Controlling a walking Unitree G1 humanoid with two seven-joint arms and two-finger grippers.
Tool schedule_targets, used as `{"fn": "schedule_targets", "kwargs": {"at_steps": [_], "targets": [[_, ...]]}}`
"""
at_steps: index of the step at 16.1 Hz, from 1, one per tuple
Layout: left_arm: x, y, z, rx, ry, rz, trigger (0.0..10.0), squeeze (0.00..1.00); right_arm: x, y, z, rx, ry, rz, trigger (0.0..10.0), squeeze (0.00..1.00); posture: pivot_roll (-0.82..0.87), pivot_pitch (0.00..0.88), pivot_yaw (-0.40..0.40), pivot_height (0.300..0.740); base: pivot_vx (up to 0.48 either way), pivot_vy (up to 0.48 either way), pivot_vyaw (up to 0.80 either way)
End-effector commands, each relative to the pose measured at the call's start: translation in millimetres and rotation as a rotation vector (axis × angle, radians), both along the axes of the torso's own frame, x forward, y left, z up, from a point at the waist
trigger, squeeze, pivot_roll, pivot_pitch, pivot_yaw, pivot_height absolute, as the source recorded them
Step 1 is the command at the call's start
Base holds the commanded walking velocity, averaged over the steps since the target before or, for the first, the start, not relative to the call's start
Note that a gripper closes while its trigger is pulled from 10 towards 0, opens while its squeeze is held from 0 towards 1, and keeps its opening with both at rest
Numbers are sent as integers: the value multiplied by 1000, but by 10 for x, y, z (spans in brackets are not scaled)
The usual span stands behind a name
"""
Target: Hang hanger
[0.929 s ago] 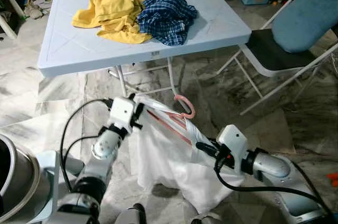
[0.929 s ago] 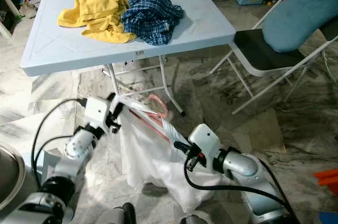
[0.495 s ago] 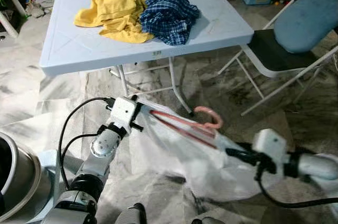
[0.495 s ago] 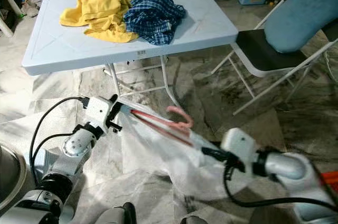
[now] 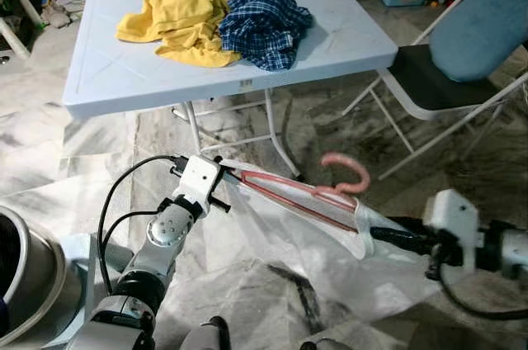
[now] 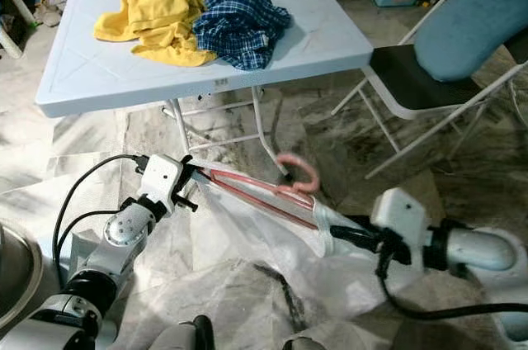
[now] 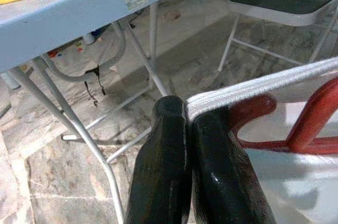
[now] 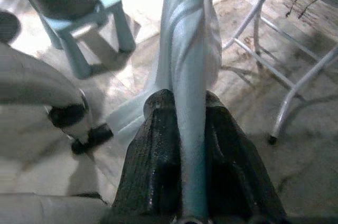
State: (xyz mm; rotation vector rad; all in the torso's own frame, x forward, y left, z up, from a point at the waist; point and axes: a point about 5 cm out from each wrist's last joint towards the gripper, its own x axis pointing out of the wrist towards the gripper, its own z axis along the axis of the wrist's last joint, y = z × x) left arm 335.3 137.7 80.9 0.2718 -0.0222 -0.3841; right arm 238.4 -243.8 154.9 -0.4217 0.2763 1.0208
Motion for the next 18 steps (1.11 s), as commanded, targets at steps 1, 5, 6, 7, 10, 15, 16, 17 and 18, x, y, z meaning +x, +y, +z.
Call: {"fn": "schedule_targets", "kwargs": {"at_steps": [1, 5, 6, 7, 10, 15, 16, 17, 18], "targets": [[-44, 373, -145, -27, 91, 168, 0, 0, -20, -159, 308, 67, -62, -19, 10000, 0, -92, 185, 42, 740, 0, 0, 0], [-60, 301, -202, -96, 149, 129, 0, 0, -28, -165, 464, 178, -75, -5, 10000, 0, -90, 185, 44, 740, 0, 0, 0], [-66, 279, -221, -134, 171, 122, 0, 0, -46, -162, 466, 185, -66, 5, 10000, 0, -89, 185, 44, 740, 0, 0, 0], [-70, 265, -234, -161, 188, 117, 0, 0, -72, -172, 453, 167, -49, 13, 10000, 0, -90, 185, 45, 740, 0, 0, 0], [-55, 266, -230, -232, 219, 109, 0, 0, -174, -235, 422, 62, 11, 54, 10000, 0, -93, 188, 46, 740, 0, 0, 0], [-37, 401, -241, -246, 274, 120, 0, 0, -268, -367, 507, -39, 54, 111, 10000, 0, -98, 192, 48, 740, 0, 0, 0], [-48, 405, -263, -247, 295, 109, 0, 0, -245, -310, 661, 50, 11, 127, 10000, 0, -99, 194, 50, 740, 0, 0, 0], [-54, 400, -271, -246, 301, 103, 0, 0, -238, -300, 705, 77, -4, 130, 10000, 0, -98, 195, 49, 740, 0, 0, 0], [-60, 388, -284, -254, 311, 96, 0, 0, -222, -290, 761, 116, -25, 128, 10000, 0, -98, 195, 49, 740, 0, 0, 0]]}}
